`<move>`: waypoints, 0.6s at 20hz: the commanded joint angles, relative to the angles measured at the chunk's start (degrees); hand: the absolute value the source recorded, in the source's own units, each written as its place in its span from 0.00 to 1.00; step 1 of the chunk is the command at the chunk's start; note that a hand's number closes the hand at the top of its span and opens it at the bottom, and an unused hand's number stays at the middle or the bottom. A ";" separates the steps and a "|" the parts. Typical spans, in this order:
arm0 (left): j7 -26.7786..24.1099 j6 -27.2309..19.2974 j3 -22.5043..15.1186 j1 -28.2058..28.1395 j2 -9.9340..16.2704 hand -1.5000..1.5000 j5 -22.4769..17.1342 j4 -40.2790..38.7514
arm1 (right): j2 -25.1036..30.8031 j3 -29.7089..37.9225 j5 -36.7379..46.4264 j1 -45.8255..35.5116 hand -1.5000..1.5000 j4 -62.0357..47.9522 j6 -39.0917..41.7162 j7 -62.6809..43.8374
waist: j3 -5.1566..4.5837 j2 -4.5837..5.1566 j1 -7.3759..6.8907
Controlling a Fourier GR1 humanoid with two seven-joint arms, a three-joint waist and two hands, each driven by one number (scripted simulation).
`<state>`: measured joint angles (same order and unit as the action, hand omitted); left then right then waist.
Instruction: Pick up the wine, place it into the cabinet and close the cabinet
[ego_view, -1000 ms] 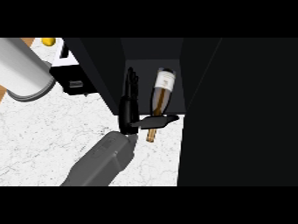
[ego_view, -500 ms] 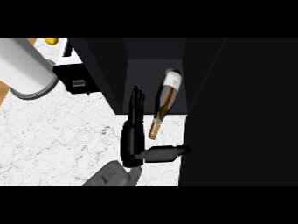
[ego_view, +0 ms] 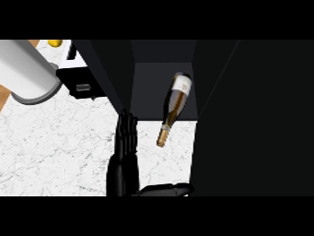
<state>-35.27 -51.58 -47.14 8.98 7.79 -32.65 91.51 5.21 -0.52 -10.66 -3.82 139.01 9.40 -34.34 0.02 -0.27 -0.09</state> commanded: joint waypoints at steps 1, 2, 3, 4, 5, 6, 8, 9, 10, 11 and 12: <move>0.57 -0.34 -2.91 -6.13 3.67 0.00 2.17 9.88 | -0.59 0.15 -4.11 -1.70 0.00 0.65 -0.10 -0.44 | -0.01 0.11 -0.30; 0.36 0.59 -1.86 -6.51 4.30 0.00 2.47 9.92 | 1.22 2.25 -7.33 -2.50 0.00 2.00 0.53 -3.18 | -0.01 0.13 -0.12; 1.45 -2.07 -4.14 -5.34 3.60 0.00 4.71 9.41 | 0.15 -0.04 -7.28 1.00 0.00 4.74 1.15 -3.49 | 0.01 0.08 0.14; 2.10 0.47 -3.08 -7.80 7.91 0.00 3.08 12.90 | -0.58 -0.49 -8.69 4.08 0.00 4.91 2.56 -1.87 | 0.03 0.01 0.12; 2.31 -0.64 -4.10 -7.71 6.93 0.00 4.30 13.25 | -0.66 -1.56 -7.98 2.59 0.00 5.04 1.79 -3.85 | 0.01 0.05 0.11; 3.12 1.97 -3.45 -8.05 9.08 0.00 3.45 14.37 | -1.68 -4.23 -4.93 -1.44 0.00 3.67 -0.67 -6.44 | -0.04 0.09 -0.14; -0.43 6.32 -3.20 -13.60 12.80 0.00 2.04 16.68 | 1.58 0.78 -11.96 -0.19 1.00 4.56 2.97 -6.93 | -0.03 0.05 -0.10; 2.69 4.80 -2.73 -10.51 12.98 0.00 2.93 17.46 | 1.94 -0.05 -12.01 -1.40 1.00 4.83 2.79 -9.18 | -0.02 0.07 0.10; 0.75 7.46 -2.59 -13.57 14.65 0.00 2.05 18.01 | 0.28 -2.88 -8.97 3.36 1.00 4.84 4.89 -4.74 | -0.01 0.07 0.13; -0.72 8.10 -2.83 -17.06 17.19 0.00 2.08 21.65 | 1.01 -2.40 -9.34 0.81 1.00 4.36 4.17 -6.97 | -0.04 0.03 -0.25; 1.00 8.79 -0.95 -16.43 19.77 0.00 1.54 24.29 | 0.65 -3.98 -7.63 2.45 1.00 5.36 5.06 -5.79 | -0.02 0.02 -0.09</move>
<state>-34.33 -46.28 -49.63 -3.50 21.29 -30.29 109.39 5.60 -3.02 -12.71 -4.22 138.27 13.04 -37.97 0.03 -0.22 -0.13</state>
